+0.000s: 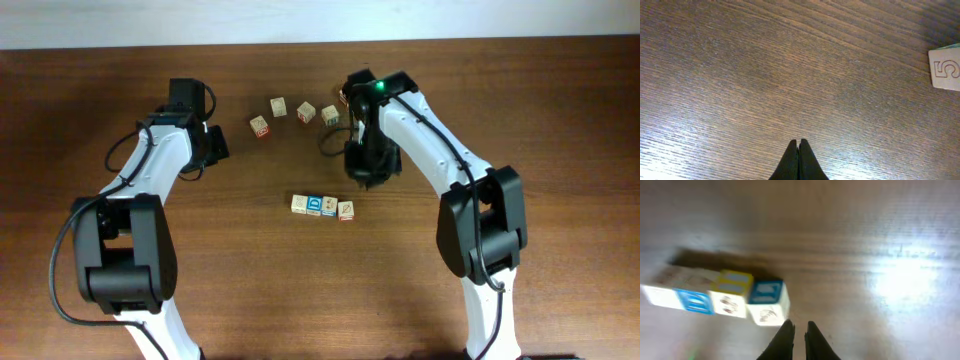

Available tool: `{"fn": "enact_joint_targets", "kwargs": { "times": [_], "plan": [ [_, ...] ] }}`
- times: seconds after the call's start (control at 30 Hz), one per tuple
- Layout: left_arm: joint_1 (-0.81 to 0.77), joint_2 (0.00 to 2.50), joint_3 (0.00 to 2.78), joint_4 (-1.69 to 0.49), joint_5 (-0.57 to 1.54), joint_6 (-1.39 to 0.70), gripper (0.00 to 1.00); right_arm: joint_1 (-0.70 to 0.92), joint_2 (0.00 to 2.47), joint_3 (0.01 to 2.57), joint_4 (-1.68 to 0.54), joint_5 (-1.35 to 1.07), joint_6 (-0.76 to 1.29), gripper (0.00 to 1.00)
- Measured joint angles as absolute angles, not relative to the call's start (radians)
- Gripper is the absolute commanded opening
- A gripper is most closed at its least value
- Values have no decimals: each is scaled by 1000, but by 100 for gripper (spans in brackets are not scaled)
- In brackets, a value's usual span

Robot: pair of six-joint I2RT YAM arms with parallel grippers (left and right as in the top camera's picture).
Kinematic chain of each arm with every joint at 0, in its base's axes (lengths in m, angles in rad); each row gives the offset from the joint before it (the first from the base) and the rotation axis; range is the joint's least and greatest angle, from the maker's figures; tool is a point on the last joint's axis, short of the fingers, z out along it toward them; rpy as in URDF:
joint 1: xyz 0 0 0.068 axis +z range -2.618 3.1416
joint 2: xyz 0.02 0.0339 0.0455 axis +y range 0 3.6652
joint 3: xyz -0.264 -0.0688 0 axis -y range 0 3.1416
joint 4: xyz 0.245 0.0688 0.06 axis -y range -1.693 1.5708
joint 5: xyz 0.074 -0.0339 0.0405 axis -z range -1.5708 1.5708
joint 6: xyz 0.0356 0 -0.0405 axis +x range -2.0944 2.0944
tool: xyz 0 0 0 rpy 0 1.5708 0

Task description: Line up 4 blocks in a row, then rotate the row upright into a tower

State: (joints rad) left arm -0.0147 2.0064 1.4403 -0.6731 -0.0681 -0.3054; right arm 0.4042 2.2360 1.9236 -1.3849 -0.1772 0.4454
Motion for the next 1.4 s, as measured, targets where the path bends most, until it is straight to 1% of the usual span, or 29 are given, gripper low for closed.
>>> {"fn": "enact_joint_targets", "kwargs": {
  "times": [0.1,0.23,0.5,0.53,0.6,0.7,0.73,0.8,0.83,0.9,0.93,0.97,1.0,1.03,1.07,1.13,1.2,1.3,1.4],
  "plan": [
    [-15,2006,1440,-673,-68,-305,0,441,2236,1796,-1382,-178,445,7],
    [-15,2006,1440,-672,-68,-305,0,474,2236,1738,-1359,-178,445,8],
    [-15,2006,1440,-673,-68,-305,0,518,2236,1729,-1302,-202,445,8],
    [-15,2006,1440,-673,-68,-305,0,519,2236,1729,-1297,-204,445,5],
    [-15,2006,1440,-673,-68,-305,0,519,2236,1729,-1269,-205,445,4],
    [-15,2006,1449,-700,-59,-265,0,501,2233,1749,-1297,-212,396,5],
    [-15,2001,1466,-735,-54,-236,0,463,2204,1780,-1313,-212,362,5],
    [-15,1937,1525,-835,-19,-171,0,356,2041,1814,-1351,-245,279,5],
    [-12,1885,1553,-893,72,-150,0,300,1925,1808,-1323,-257,261,5],
    [-16,1777,1567,-971,239,-107,0,196,1594,1652,-1157,-305,247,4],
    [-20,1773,1535,-935,283,-94,0,191,1518,1555,-1068,-348,247,4],
    [-25,1777,1500,-900,303,-91,0,187,1504,1454,-937,-401,257,4],
    [-47,1792,1398,-821,339,-86,0,185,1574,1285,-832,-475,289,4],
    [-69,1817,1350,-779,350,-84,0,184,1612,1230,-796,-493,310,4],
    [-108,1869,1322,-705,361,-81,0,185,1660,1171,-702,-514,366,4],
    [-170,1956,1312,-653,364,-78,0,193,1708,1162,-663,-514,424,4],
    [-226,2020,1308,-654,348,-77,0,220,1798,1161,-631,-514,493,4],
    [-232,2032,1307,-657,333,-52,0,260,1898,1159,-590,-515,522,4],
    [-241,2032,1307,-696,339,-33,0,281,1900,1159,-589,-515,529,4]
  ]
}}
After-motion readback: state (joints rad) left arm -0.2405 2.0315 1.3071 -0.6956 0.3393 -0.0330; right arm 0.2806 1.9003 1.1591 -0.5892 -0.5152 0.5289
